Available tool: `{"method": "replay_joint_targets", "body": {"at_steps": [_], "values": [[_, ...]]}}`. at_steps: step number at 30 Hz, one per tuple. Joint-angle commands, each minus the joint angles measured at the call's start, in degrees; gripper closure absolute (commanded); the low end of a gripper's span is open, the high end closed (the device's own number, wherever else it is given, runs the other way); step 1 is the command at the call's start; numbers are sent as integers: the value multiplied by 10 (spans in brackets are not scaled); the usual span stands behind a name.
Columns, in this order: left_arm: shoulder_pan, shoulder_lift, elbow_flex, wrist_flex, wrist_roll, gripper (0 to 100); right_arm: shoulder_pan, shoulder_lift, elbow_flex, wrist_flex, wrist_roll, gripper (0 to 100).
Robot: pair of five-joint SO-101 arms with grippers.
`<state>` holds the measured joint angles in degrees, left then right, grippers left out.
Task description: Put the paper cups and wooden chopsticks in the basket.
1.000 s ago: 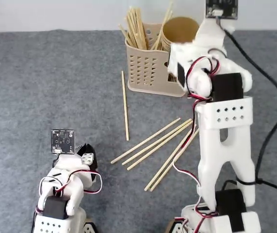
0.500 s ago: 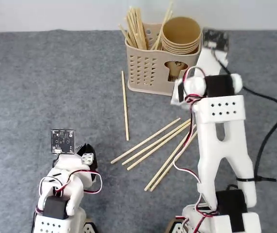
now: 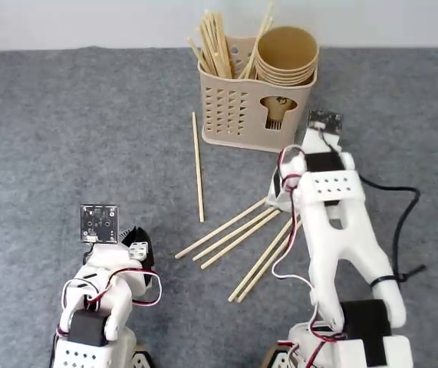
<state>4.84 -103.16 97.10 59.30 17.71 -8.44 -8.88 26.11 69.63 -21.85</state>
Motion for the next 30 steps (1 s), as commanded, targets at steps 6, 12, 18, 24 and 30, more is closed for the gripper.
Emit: {"method": "replay_joint_targets", "body": {"at_steps": [6, 12, 18, 24, 30], "values": [[-4, -9, -6, 1, -4, 984, 18, -26, 63, -92, -3, 811], [-4, -9, -6, 1, -4, 984, 19, 24, 68, -100, -3, 811], [-4, -9, -6, 1, -4, 984, 41, 93, 67, -171, -3, 812], [-4, -9, -6, 1, -4, 984, 65, 114, 67, -182, -2, 812], [-4, -9, -6, 1, -4, 984, 65, 133, 67, -179, 16, 814]]}}
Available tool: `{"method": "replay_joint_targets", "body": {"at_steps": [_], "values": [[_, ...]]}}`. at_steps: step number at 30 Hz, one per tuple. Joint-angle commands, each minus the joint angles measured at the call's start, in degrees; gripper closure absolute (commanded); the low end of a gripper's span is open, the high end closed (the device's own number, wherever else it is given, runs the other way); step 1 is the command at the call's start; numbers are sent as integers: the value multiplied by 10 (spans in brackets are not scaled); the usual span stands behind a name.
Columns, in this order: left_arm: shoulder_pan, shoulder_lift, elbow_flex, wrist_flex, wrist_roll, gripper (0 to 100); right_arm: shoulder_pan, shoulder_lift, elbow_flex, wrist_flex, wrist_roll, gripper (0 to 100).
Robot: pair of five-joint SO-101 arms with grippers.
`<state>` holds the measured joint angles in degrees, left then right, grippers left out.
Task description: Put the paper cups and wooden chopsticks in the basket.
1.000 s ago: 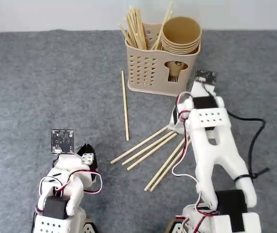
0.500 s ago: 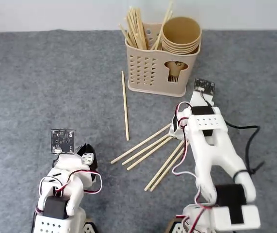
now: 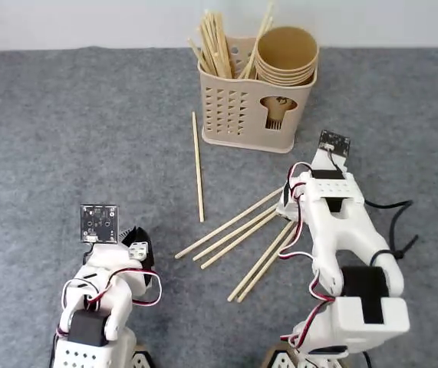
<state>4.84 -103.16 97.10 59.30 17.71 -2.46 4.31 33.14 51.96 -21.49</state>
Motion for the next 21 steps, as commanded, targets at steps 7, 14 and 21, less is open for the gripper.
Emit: {"method": "replay_joint_targets", "body": {"at_steps": [7, 14, 21], "values": [[-4, -9, -6, 1, -4, 984, 7, -11, -3, 0, 42, 977], [-4, -9, -6, 1, -4, 984, -7, -118, -4, 76, 56, 990], [-4, -9, -6, 1, -4, 984, -39, -352, -4, 144, 109, 991]]}}
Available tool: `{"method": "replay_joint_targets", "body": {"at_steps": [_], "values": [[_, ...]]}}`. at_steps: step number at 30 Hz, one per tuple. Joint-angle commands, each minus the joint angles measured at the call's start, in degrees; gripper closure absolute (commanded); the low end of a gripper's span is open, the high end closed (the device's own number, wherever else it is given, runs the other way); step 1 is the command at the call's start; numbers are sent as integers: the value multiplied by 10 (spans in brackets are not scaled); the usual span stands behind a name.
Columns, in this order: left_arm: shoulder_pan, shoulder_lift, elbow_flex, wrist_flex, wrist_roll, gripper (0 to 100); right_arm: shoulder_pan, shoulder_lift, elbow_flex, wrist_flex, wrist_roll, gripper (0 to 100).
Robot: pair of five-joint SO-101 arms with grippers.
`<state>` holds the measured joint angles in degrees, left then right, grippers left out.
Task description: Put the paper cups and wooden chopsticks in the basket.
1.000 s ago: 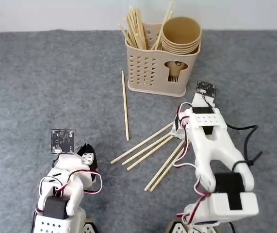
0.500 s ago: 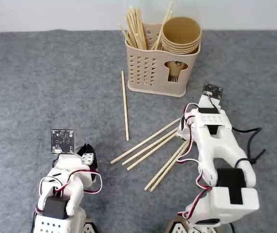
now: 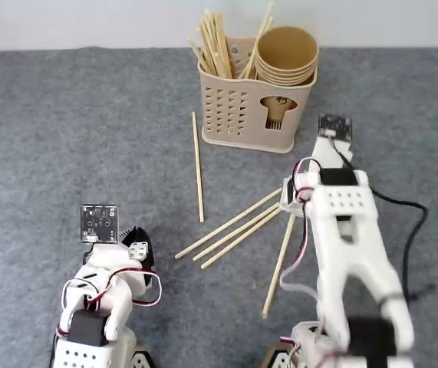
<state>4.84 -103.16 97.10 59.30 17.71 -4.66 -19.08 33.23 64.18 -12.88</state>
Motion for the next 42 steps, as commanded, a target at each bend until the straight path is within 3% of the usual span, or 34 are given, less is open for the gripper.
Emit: {"method": "replay_joint_targets", "body": {"at_steps": [1, 8, 17, 29, 42], "values": [[-4, -9, -6, 1, -4, 984, -25, -155, -4, 23, 28, 991], [-4, -9, -6, 1, -4, 984, -67, -337, -5, -19, 80, 991], [-4, -9, -6, 1, -4, 984, -70, -366, -72, -129, 113, 991], [-4, -9, -6, 1, -4, 984, -69, -176, -299, -269, 110, 991], [-4, -9, -6, 1, -5, 984, -71, -5, -357, -534, 110, 991]]}}
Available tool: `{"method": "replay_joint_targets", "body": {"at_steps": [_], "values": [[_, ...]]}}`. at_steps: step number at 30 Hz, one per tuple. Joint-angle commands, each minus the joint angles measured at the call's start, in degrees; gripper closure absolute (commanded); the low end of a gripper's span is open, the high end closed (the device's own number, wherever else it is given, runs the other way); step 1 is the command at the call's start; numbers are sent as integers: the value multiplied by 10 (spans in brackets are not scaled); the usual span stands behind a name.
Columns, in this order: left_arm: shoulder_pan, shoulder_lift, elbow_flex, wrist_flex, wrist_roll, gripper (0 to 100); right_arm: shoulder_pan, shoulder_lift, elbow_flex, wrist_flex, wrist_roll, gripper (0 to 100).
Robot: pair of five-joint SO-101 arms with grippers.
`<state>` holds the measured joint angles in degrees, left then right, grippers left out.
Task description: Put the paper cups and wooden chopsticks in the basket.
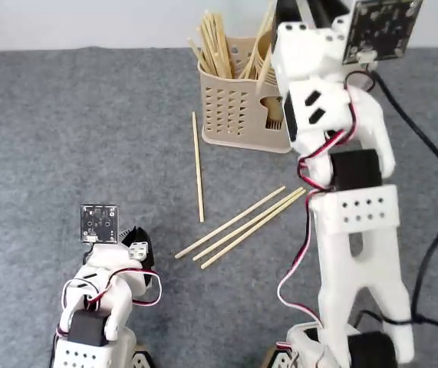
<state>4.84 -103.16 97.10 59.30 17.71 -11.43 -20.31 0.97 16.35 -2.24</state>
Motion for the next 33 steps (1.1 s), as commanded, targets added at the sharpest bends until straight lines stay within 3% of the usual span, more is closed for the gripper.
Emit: {"method": "replay_joint_targets", "body": {"at_steps": [1, 14, 22, 25, 29, 33], "values": [[-4, -9, -6, 2, -5, 984, -3, 14, -34, -73, 4, 991], [-4, -9, -6, 2, -5, 984, -44, 105, -34, -182, 6, 991], [-4, -9, -6, 2, -5, 984, -46, 160, -32, -187, 47, 989], [-4, -9, -6, 2, -5, 984, -47, 166, -31, -175, 48, 950], [-4, -9, -6, 2, -5, 984, -58, 157, -33, -106, 48, 796], [-4, -9, -6, 2, -5, 984, -67, 114, -32, -40, 45, 820]]}}
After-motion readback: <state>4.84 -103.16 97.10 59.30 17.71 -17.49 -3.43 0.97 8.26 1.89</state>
